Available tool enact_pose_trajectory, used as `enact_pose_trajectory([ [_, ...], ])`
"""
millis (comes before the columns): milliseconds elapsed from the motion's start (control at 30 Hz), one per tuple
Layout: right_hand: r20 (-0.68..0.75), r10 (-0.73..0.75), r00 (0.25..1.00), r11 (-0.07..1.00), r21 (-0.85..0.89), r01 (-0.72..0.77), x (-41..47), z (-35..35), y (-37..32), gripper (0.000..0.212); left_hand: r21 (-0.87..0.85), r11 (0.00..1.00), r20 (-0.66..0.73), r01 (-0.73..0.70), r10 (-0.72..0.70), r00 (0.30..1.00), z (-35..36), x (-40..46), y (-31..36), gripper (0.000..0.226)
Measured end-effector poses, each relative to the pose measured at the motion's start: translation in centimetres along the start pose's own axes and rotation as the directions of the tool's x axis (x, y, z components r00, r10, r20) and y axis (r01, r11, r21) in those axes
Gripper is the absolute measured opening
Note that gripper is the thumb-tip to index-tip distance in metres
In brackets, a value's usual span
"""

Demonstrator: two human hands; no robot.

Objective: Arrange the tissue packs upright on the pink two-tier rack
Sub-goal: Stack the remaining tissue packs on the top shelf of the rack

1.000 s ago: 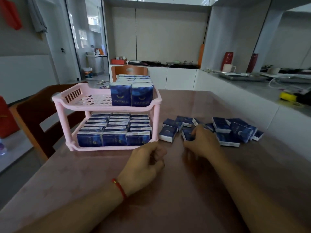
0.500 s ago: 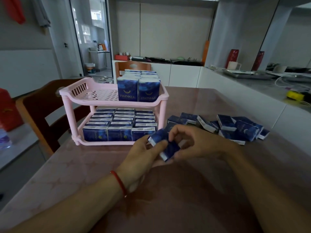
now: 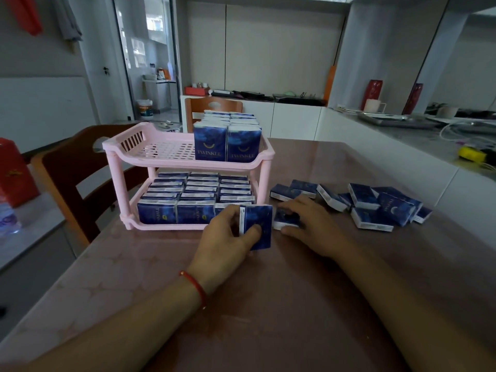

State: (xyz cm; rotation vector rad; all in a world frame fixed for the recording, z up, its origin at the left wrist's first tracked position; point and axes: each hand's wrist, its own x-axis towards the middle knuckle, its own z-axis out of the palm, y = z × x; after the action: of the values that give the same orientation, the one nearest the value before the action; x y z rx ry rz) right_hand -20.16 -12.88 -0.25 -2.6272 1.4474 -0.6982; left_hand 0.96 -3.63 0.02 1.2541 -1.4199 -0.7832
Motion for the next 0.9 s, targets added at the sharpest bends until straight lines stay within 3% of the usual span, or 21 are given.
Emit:
enact_pose_trajectory([
  [100, -0.038, 0.112, 0.993, 0.962, 0.254, -0.099, -0.5, -1.8, -0.7, 0.031, 0.040, 0.997, -0.040, -0.061, 0.063, 0.997, -0.1, 0.1, -0.1, 0.026],
  [200, 0.011, 0.198, 0.980, 0.797, 0.580, -0.168, -0.8, -4.6, -1.0, 0.016, 0.112, 0.987, -0.102, -0.120, 0.131, 0.986, -0.3, 0.0, -0.2, 0.033],
  [300, 0.102, 0.163, 0.981, 0.672, 0.717, -0.186, -1.2, -5.8, -1.6, 0.014, 0.227, 0.958, -0.099, -0.177, 0.203, 0.974, -0.5, 0.0, -0.2, 0.033],
  [433, 0.121, 0.059, 0.991, 0.717, 0.686, -0.126, -0.9, -4.8, -3.4, 0.013, 0.068, 0.997, 0.021, -0.045, 0.044, 0.999, -0.1, 0.0, -0.6, 0.029],
  [567, -0.096, 0.055, 0.994, 0.866, 0.499, 0.000, -0.6, -3.7, -4.4, 0.010, -0.077, 0.997, 0.110, 0.022, -0.013, 0.994, 0.0, 0.4, -0.6, 0.032],
  [667, -0.254, -0.062, 0.965, 0.950, 0.281, 0.135, -0.7, -2.4, -4.7, 0.008, 0.060, 0.995, 0.191, -0.075, 0.062, 0.980, 0.0, 0.0, -0.6, 0.054],
  [767, -0.303, -0.170, 0.938, 0.954, 0.186, 0.233, -0.7, -1.6, -5.2, 0.013, 0.147, 0.982, 0.145, -0.114, 0.092, 0.985, -0.2, 0.1, -1.2, 0.058],
  [833, -0.281, -0.174, 0.944, 0.950, 0.205, 0.236, -0.7, -2.3, -5.0, 0.025, 0.161, 0.978, 0.122, -0.134, 0.115, 0.986, -0.3, 0.4, -1.4, 0.054],
  [900, -0.132, -0.161, 0.978, 0.929, 0.314, 0.195, -0.7, -3.2, -4.4, 0.035, 0.170, 0.974, 0.137, -0.149, 0.126, 0.982, -0.6, 0.6, -1.5, 0.053],
])
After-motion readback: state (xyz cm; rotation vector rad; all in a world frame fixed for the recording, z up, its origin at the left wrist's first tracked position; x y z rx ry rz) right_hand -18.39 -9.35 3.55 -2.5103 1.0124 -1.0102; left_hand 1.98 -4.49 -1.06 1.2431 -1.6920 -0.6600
